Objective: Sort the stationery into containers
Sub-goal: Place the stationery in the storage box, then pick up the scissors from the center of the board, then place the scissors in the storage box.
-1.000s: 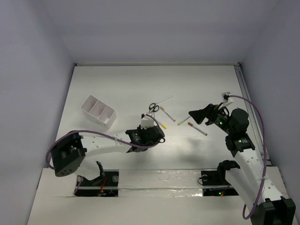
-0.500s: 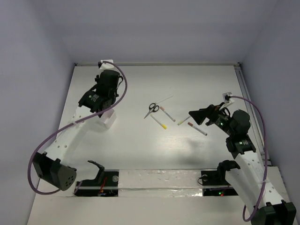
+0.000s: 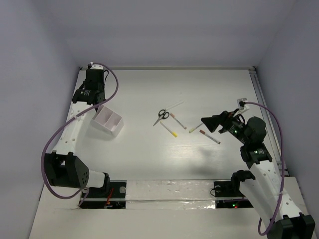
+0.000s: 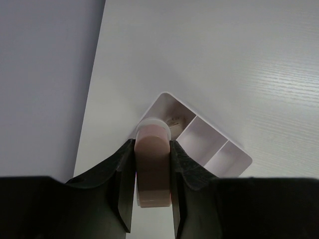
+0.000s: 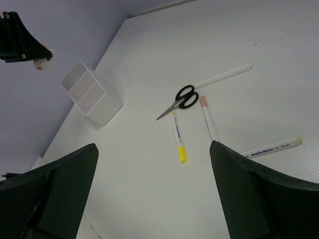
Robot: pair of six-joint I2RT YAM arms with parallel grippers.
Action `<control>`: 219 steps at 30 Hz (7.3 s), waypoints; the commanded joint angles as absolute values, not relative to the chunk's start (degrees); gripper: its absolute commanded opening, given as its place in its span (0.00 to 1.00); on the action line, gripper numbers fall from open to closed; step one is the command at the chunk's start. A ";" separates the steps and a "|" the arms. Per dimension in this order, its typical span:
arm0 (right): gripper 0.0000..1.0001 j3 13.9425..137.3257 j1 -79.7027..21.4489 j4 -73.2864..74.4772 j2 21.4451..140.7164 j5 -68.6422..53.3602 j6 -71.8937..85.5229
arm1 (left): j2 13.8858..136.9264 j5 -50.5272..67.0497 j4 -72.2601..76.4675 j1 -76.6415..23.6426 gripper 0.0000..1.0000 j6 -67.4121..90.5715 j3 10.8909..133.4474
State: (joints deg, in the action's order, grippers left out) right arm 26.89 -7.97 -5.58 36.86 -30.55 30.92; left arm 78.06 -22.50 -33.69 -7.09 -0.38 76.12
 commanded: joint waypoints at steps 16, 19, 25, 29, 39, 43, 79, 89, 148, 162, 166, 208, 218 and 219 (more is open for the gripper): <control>1.00 27.95 -8.26 -6.68 34.98 -29.79 29.88 | 84.90 -11.60 -34.72 -2.99 0.04 -10.72 76.30; 1.00 27.86 -8.26 -6.59 34.89 -29.79 29.88 | 84.46 -13.00 -34.28 -2.46 0.02 -11.07 75.24; 1.00 27.86 -8.26 -6.59 35.07 -29.80 29.80 | 85.69 -13.45 -35.15 -1.14 0.01 -10.99 75.58; 1.00 27.86 -8.26 -6.59 35.07 -29.79 29.88 | 85.78 -13.71 -35.51 -0.62 0.01 -10.64 75.67; 1.00 27.86 -8.26 -6.77 35.33 -30.06 29.88 | 83.76 -12.39 -34.19 -0.09 0.01 -10.73 72.33; 1.00 27.95 -8.26 -6.77 35.33 -29.97 29.88 | 83.24 -13.97 -33.67 -0.09 0.08 -10.28 71.37; 1.00 27.69 -8.26 -7.38 35.42 -31.11 30.06 | 76.12 -18.80 -30.77 -16.39 0.66 -6.86 82.79; 1.00 27.95 -8.26 -7.12 36.03 -30.67 29.88 | 81.46 -17.31 -16.54 -42.96 0.86 10.71 73.48; 1.00 28.30 -8.26 -6.50 38.06 -28.39 28.74 | 117.07 -11.51 0.09 -42.19 0.20 4.48 78.84; 1.00 28.39 -8.26 -6.42 37.88 -28.39 28.74 | 117.69 -13.44 0.18 -42.19 0.00 4.22 78.31; 1.00 28.39 -8.26 -6.42 37.79 -28.39 28.65 | 112.60 -16.86 -0.35 -42.19 0.00 4.57 74.72; 1.00 28.65 -8.79 -5.10 34.80 -27.77 28.04 | 67.32 -32.43 22.85 -16.35 0.00 -4.13 42.28; 1.00 28.65 -8.79 -4.83 34.45 -27.60 27.86 | 70.48 -32.52 28.82 -16.35 0.00 -3.96 39.03; 1.00 28.83 -8.79 -4.83 34.45 -27.51 27.77 | 70.75 -32.69 29.26 -16.35 0.00 -3.96 38.85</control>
State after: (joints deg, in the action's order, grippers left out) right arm 26.89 -8.34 -4.16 35.20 -28.23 28.84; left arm 70.32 -31.38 24.23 -16.40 -3.22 39.59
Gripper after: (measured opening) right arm 0.997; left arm 0.010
